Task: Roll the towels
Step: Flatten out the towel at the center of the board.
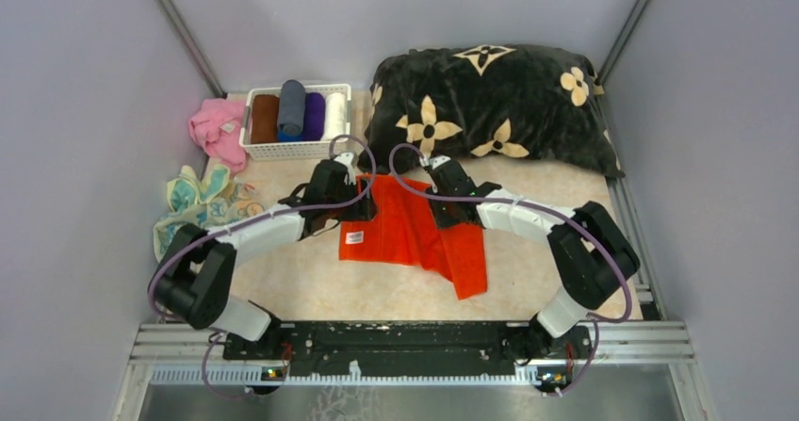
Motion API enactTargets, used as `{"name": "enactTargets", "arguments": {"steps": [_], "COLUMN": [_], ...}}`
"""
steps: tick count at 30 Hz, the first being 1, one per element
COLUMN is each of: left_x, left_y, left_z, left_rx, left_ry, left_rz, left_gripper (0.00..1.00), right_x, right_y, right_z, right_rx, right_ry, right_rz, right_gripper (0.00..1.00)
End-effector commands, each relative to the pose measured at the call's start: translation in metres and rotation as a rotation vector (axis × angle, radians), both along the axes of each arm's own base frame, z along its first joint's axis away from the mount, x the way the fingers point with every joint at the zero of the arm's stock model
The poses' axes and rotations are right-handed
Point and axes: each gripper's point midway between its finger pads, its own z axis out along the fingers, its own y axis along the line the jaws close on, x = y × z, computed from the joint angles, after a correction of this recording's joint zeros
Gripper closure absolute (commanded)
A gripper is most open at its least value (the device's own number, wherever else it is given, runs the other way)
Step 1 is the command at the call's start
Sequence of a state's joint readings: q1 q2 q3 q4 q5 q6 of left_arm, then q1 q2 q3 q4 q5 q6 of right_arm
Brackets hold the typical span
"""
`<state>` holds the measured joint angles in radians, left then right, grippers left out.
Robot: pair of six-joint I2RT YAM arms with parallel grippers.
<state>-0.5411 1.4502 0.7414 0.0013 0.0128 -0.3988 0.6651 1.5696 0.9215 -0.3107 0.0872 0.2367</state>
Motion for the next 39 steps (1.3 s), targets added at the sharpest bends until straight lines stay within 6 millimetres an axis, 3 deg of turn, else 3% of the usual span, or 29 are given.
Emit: {"name": "enactTargets", "arguments": {"steps": [1,4,6,10,13,17,19,20,23,26,32,33,35,37,39], "left_x": [-0.010,-0.026,-0.036,-0.057,-0.072,-0.085,-0.089,-0.090,-0.093,-0.095,-0.097,-0.096,-0.095,-0.093,-0.089], "left_y": [-0.006,0.002,0.007,0.019,0.029,0.041,0.047,0.050,0.057,0.062,0.067,0.067,0.067,0.067,0.066], "left_z": [-0.026,-0.045,-0.054,-0.067,-0.074,-0.074,-0.074,-0.075,-0.075,-0.076,-0.077,-0.077,-0.075,-0.071,-0.067], "left_rx": [0.018,0.029,0.036,0.046,0.069,0.092,0.104,0.111,0.129,0.145,0.163,0.161,0.160,0.156,0.153], "left_ry": [0.095,0.151,0.179,0.238,0.276,0.295,0.296,0.296,0.296,0.302,0.304,0.301,0.293,0.282,0.267], "left_rz": [-0.064,-0.052,-0.043,-0.021,-0.001,0.025,0.041,0.049,0.068,0.079,0.093,0.094,0.100,0.100,0.102], "left_gripper": [0.31,0.30,0.30,0.30,0.29,0.29,0.28,0.28,0.28,0.27,0.27,0.27,0.26,0.26,0.25], "right_x": [0.020,0.018,0.017,0.016,0.016,0.015,0.015,0.018,0.023,0.033,0.066,0.070,0.076,0.080,0.081], "right_y": [0.026,0.028,0.021,0.005,-0.006,-0.019,-0.026,-0.029,-0.042,-0.069,-0.154,-0.171,-0.200,-0.207,-0.200], "right_z": [0.011,0.004,-0.013,-0.023,-0.020,-0.022,-0.023,-0.010,0.002,0.013,0.040,0.043,0.051,0.063,0.073], "right_rx": [0.040,0.028,-0.021,-0.086,-0.120,-0.177,-0.209,-0.204,-0.237,-0.247,-0.266,-0.287,-0.337,-0.351,-0.295], "right_ry": [-0.057,-0.048,-0.019,-0.024,-0.053,-0.065,-0.072,-0.104,-0.144,-0.155,-0.190,-0.189,-0.195,-0.220,-0.240], "right_rz": [0.015,0.021,0.004,-0.031,-0.059,-0.077,-0.085,-0.096,-0.125,-0.196,-0.475,-0.534,-0.634,-0.661,-0.642], "right_gripper": [0.70,0.70,0.70,0.74,0.80,1.00,1.00,1.00,1.00,1.00,1.00,0.99,0.78,0.57,0.45]}}
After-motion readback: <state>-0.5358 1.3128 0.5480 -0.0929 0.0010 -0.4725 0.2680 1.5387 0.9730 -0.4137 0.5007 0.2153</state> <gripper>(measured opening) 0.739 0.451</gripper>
